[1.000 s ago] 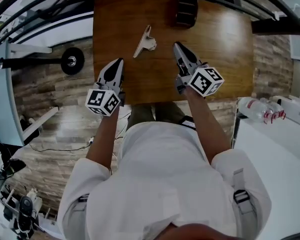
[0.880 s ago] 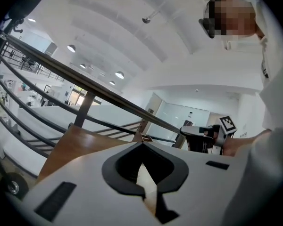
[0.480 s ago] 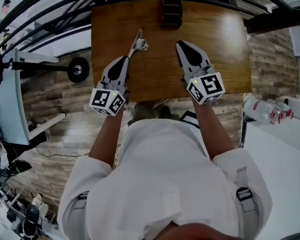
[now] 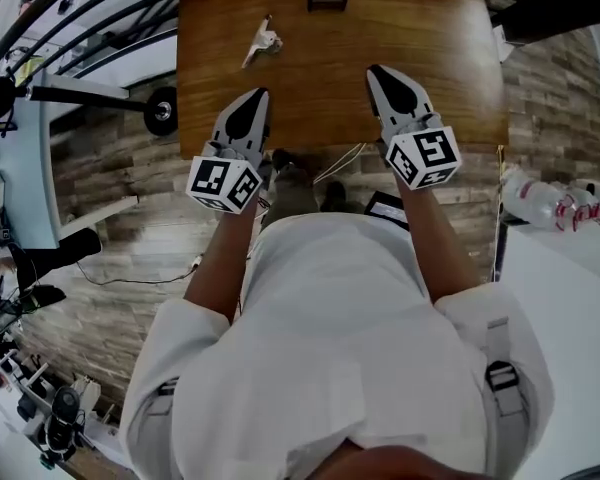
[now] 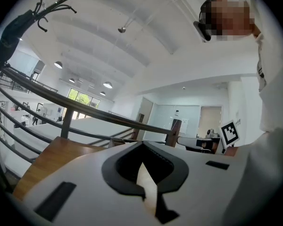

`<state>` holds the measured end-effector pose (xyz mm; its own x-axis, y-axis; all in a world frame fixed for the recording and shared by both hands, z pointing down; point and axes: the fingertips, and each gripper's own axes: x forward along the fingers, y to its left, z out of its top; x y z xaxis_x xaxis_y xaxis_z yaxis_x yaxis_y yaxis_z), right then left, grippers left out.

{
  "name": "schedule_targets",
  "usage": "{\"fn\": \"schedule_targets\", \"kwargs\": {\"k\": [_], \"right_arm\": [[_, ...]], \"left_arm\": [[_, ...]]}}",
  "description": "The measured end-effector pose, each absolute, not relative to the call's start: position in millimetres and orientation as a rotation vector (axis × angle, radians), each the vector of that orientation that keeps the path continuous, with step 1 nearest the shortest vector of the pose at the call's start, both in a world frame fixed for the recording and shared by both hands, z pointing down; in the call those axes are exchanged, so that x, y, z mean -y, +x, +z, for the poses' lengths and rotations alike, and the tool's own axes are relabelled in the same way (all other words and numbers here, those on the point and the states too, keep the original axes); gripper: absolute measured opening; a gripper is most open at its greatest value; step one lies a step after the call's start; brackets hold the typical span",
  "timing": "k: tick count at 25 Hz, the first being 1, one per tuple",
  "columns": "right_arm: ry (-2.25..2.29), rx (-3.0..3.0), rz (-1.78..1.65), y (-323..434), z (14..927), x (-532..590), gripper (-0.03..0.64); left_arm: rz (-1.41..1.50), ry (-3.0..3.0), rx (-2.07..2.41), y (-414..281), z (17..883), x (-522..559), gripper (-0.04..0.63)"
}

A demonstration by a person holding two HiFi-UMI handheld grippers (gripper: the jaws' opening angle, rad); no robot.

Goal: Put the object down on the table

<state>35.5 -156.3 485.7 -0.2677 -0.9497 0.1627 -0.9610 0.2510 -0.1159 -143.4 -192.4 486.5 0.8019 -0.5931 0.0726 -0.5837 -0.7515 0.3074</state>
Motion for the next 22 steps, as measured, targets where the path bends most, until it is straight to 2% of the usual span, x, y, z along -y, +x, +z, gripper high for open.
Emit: {"fn": "schedule_targets", "kwargs": {"k": [11, 22], "right_arm": [[1.829, 2.467, 0.367, 71.0, 488.5, 62.6, 0.034], [1.772, 2.556, 0.41, 61.3, 486.8, 50.6, 0.034]], "left_arm": [[-0.039, 2.65, 0.834, -116.6, 488.3, 97.4, 0.014], [0.007, 2.63, 0.791, -111.8, 488.2, 84.4, 0.014]]}}
